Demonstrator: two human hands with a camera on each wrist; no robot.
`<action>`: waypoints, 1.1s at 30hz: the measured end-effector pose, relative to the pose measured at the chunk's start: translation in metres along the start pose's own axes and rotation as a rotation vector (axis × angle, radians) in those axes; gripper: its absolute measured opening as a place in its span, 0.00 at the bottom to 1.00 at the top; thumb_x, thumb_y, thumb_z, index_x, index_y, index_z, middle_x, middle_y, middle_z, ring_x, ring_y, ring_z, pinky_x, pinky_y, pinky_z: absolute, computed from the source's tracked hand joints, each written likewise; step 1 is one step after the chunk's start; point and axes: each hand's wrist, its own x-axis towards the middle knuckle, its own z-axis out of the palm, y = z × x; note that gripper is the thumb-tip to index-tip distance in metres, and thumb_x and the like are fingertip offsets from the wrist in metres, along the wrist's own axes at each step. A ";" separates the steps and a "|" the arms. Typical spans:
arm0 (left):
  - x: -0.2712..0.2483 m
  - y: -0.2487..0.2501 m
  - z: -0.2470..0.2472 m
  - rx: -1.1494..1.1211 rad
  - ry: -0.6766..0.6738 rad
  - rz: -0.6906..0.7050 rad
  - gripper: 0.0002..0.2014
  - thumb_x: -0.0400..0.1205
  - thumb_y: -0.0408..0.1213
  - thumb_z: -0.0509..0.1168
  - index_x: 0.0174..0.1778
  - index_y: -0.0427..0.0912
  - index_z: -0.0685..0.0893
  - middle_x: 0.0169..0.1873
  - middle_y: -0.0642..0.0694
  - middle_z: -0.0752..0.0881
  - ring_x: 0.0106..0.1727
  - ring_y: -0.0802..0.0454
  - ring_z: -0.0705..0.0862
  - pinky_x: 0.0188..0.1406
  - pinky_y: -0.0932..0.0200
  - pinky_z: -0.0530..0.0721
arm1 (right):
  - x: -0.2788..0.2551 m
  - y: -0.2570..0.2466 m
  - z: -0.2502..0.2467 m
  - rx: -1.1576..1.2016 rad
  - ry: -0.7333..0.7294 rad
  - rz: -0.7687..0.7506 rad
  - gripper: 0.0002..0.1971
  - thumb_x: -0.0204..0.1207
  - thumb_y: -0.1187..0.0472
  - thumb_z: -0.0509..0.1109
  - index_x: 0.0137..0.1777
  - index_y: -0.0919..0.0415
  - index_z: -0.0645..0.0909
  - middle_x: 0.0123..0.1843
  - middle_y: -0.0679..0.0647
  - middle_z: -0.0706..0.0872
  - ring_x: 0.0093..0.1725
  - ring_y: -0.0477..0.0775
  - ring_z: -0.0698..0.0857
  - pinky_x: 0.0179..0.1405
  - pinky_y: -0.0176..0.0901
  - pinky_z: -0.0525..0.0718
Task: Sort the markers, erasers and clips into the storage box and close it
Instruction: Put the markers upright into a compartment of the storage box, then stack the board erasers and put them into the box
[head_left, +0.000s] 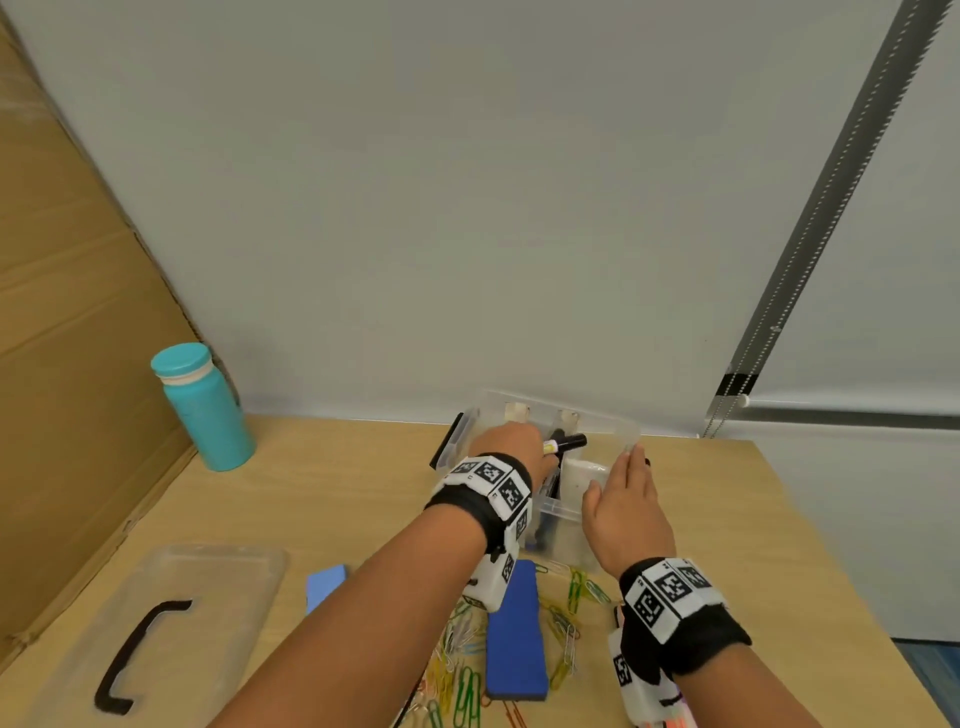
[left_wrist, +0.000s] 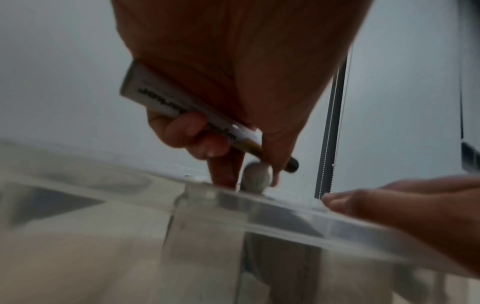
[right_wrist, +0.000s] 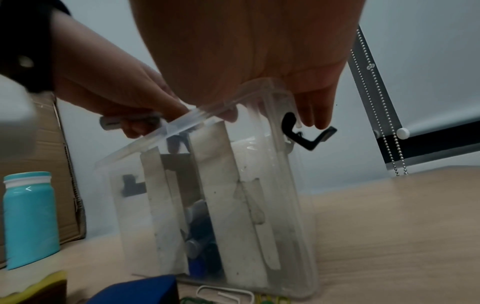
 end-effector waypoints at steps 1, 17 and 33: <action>0.005 0.002 0.003 0.021 -0.026 -0.011 0.16 0.82 0.51 0.62 0.50 0.40 0.83 0.37 0.45 0.82 0.42 0.45 0.85 0.44 0.54 0.84 | 0.000 0.000 0.000 -0.001 0.004 -0.004 0.32 0.85 0.51 0.45 0.83 0.72 0.45 0.85 0.66 0.41 0.85 0.62 0.48 0.83 0.49 0.55; 0.016 0.010 0.007 0.117 -0.074 0.086 0.16 0.83 0.31 0.58 0.67 0.35 0.79 0.60 0.36 0.84 0.61 0.37 0.83 0.62 0.49 0.80 | -0.001 0.000 -0.002 0.005 -0.002 -0.022 0.31 0.84 0.54 0.46 0.82 0.72 0.51 0.85 0.66 0.43 0.83 0.65 0.53 0.81 0.52 0.60; -0.078 -0.049 0.021 -0.303 0.330 0.236 0.19 0.86 0.36 0.52 0.74 0.48 0.73 0.70 0.52 0.77 0.71 0.56 0.74 0.73 0.60 0.71 | 0.000 0.004 0.005 0.025 0.037 -0.038 0.31 0.84 0.53 0.47 0.82 0.70 0.52 0.85 0.65 0.45 0.83 0.65 0.55 0.79 0.54 0.66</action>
